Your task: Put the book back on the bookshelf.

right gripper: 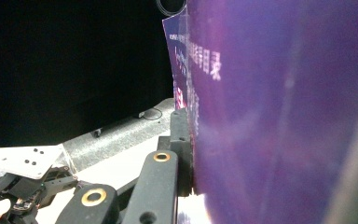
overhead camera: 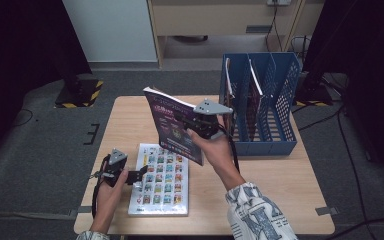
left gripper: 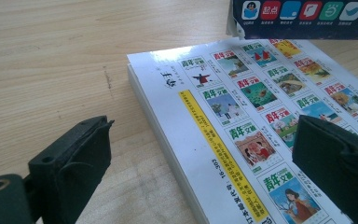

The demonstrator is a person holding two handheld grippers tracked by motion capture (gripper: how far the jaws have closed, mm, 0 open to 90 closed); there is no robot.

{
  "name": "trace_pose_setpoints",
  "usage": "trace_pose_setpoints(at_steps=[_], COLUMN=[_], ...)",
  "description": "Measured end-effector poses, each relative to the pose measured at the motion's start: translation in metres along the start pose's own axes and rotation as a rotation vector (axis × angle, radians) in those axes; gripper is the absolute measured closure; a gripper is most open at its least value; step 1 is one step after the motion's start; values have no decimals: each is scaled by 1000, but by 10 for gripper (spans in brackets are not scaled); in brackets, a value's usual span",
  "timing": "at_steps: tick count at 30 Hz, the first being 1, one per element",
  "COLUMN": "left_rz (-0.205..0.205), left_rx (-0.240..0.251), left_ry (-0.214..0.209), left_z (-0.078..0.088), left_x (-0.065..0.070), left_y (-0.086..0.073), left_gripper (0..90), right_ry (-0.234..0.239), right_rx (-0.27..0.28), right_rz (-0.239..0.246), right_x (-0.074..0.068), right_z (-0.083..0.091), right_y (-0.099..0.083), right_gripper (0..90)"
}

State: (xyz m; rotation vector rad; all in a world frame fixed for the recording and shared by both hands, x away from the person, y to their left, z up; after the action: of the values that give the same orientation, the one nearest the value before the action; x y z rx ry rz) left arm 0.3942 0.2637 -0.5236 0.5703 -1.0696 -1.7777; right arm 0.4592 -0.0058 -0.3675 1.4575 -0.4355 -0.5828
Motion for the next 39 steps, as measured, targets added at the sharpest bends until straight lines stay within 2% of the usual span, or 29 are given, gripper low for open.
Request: trace_pose_setpoints(at_steps=[8,39], left_rz=[-10,-37], left_rx=[-8,-25], left_ry=[10,32], left_z=[0,-2], left_x=[-1,-1], left_y=[-1,-3], left_gripper=[40,39], right_ry=[-11,-4], right_rx=[13,21], right_rz=[-10,2], right_x=[4,4], right_z=[6,35], right_y=[1,0], right_gripper=[825,826])
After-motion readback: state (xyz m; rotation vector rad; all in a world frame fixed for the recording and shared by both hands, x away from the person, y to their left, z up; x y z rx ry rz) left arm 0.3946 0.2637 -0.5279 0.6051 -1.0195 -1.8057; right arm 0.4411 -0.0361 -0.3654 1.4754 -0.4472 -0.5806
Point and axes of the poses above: each handheld gripper's, and its own axes: z roughly backward along the jaws, y roughly out of its top, x roughly to its right, the point moved 3 cm from there along -z, roughly forward along the jaws, and after that the axes turned 6 degrees about x, right-handed, at the moved point
